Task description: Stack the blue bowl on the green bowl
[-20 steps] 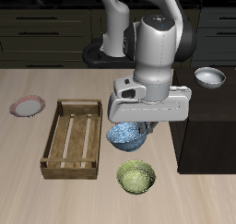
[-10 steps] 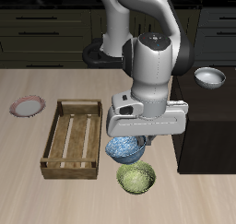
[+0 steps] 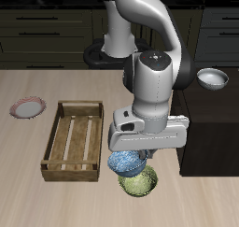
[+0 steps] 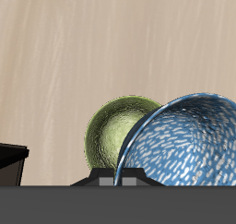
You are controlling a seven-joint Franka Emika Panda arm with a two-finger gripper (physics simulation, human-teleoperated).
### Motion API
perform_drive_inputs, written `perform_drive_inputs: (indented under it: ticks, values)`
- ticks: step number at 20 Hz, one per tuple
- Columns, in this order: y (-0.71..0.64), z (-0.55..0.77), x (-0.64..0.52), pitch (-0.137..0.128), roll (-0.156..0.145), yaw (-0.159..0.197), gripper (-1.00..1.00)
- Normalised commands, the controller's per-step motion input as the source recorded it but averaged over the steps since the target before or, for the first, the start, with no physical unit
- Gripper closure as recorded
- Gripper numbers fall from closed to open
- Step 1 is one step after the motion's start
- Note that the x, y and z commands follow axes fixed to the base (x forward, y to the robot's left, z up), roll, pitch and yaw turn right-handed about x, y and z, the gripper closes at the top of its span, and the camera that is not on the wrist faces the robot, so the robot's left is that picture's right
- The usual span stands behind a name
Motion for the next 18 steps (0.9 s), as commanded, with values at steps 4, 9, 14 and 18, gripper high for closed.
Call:
perform_drive_inputs:
  ticks: [4, 9, 14, 18]
  values:
    - [0.05, -0.3, -0.01, 0.044, 0.002, 0.0, 1.0]
    - [0.08, -0.3, 0.0, 0.034, 0.009, 0.005, 1.0]
    - [0.1, -0.11, -0.02, 0.015, -0.002, 0.02, 1.0]
    - [0.04, -0.04, 0.0, 0.009, -0.031, 0.027, -1.0]
